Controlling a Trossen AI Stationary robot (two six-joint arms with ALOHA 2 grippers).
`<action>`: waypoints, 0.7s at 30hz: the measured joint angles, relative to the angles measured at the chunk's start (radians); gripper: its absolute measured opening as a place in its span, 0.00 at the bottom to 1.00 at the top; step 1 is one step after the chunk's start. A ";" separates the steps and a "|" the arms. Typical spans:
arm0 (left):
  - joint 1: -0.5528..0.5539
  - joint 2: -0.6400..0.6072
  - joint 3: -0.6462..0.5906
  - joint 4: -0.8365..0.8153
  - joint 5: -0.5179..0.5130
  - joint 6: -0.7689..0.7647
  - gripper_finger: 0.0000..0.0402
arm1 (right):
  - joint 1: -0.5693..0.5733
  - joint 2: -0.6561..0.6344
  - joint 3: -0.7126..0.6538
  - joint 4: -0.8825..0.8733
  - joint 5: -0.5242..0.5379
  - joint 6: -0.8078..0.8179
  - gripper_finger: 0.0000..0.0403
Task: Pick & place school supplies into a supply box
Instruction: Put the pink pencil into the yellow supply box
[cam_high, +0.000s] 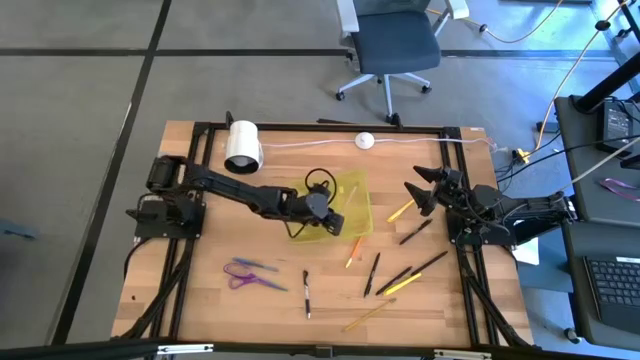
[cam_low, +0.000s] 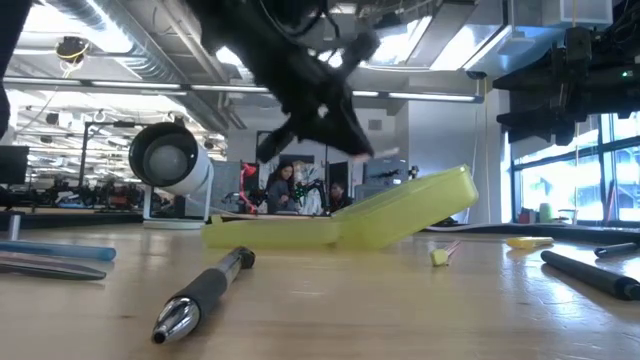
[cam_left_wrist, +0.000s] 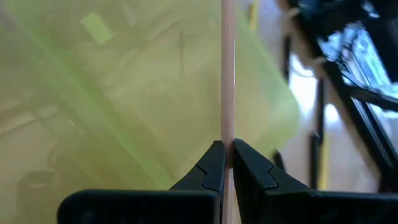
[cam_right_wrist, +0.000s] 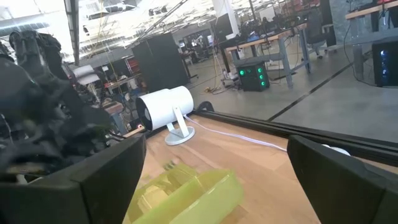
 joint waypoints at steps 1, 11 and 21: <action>0.002 0.015 0.000 0.008 -0.007 -0.007 0.02 | 0.000 0.000 0.000 0.001 0.000 0.000 0.98; 0.042 0.107 0.000 0.095 -0.028 -0.010 0.02 | 0.000 0.000 0.000 0.000 -0.001 0.000 0.98; 0.059 0.115 0.000 0.114 -0.056 0.072 0.07 | 0.000 0.000 0.000 0.000 0.000 0.000 0.98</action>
